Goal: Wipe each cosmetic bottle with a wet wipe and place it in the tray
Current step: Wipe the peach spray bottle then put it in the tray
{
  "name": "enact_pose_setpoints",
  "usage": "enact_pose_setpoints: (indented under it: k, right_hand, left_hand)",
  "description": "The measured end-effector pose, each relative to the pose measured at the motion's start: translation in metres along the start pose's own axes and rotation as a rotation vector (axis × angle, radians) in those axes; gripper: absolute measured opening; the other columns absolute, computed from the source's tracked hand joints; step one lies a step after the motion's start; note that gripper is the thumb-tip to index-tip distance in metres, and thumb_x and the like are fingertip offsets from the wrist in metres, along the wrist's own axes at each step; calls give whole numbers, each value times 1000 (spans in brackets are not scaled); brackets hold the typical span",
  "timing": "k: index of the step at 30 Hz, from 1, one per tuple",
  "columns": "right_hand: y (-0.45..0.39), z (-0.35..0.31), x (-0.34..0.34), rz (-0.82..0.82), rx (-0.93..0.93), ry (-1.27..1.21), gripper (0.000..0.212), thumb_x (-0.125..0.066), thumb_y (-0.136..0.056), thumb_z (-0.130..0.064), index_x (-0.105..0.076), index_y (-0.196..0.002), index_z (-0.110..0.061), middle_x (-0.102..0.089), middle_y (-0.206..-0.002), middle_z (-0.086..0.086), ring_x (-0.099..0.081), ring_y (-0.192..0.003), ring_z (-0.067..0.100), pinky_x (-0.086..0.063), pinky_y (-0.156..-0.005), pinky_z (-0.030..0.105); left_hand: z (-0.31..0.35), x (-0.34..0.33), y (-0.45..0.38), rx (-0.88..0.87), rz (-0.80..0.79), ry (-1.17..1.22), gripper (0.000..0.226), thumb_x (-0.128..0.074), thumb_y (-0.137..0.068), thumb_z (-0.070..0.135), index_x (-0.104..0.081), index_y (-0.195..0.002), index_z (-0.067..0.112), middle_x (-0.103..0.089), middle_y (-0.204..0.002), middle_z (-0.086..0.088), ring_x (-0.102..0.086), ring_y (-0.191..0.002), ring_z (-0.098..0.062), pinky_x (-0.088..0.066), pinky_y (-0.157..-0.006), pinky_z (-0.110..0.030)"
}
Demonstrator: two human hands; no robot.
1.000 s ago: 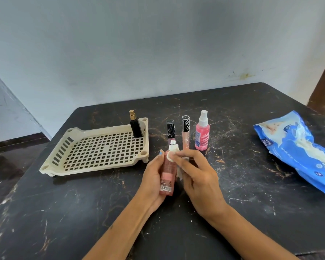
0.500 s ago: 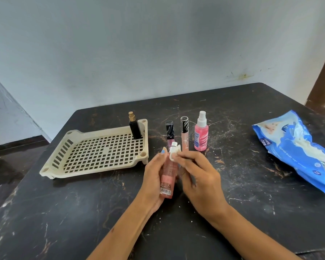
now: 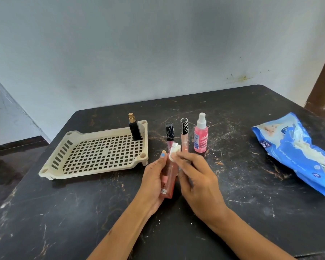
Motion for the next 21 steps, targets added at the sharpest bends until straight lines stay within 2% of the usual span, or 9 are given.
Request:
enact_pose_setpoints:
  k: [3,6,10,13,16,19,21]
  right_hand:
    - [5,-16,-6,-73,159,-21,21,-58,-83,-1,-74,-95,2,-66,-101,7,-65,-86,23,-55,-78,29]
    - [8,-24,-10,-97,252,-16,16,-61,-79,4,-75,-89,2,-69,-93,9,-64,-83,24,-55,-76,31]
    - [3,-3,-4,1,67,5,25,-55,-89,-5,-72,-107,2,-63,-111,7,-62,-100,19,-51,-92,24]
    - [0,12,1,56,-80,-11,30,-53,-91,-8,-67,-116,0,-63,-117,9,-60,-109,16,-47,-98,21]
    - [-2,11,2,60,-89,-43,31,-50,-92,-10,-67,-117,0,-64,-116,9,-61,-108,13,-48,-97,19]
    - [-2,4,5,75,-50,-51,27,-53,-90,-10,-72,-106,-1,-67,-106,7,-64,-98,11,-49,-91,15]
    - [1,-3,3,55,9,-53,21,-59,-85,-8,-75,-97,-2,-69,-99,7,-67,-90,14,-54,-84,21]
  left_hand:
    - [-4,10,-6,52,90,88,35,-50,-87,39,-63,-86,6,-58,-70,-9,-57,-60,-15,-51,-54,-25]
    - [-8,16,-9,52,149,123,35,-49,-90,39,-58,-86,5,-56,-68,-9,-55,-57,-16,-50,-51,-25]
    - [0,4,-2,-33,61,24,28,-47,-92,27,-63,-83,6,-63,-66,-6,-59,-56,-11,-50,-51,-20]
    - [5,-5,2,-59,-12,-91,28,-54,-82,35,-63,-81,8,-60,-63,-4,-56,-52,-9,-48,-49,-21]
    - [5,-4,2,-68,-24,-100,27,-59,-75,32,-64,-85,6,-61,-67,-5,-57,-55,-10,-50,-50,-23]
    - [3,0,0,-32,9,-5,27,-60,-75,30,-68,-86,6,-63,-73,-9,-59,-65,-15,-50,-62,-27]
    - [0,7,-3,5,91,52,28,-59,-74,32,-67,-81,6,-62,-70,-10,-58,-62,-16,-49,-60,-26]
Point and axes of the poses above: each hand's wrist, its own y-axis away from the middle knuckle, its own x-axis out of the back of the hand, z = x × y, the point moved 7 cm from there along -y, towards the middle knuckle
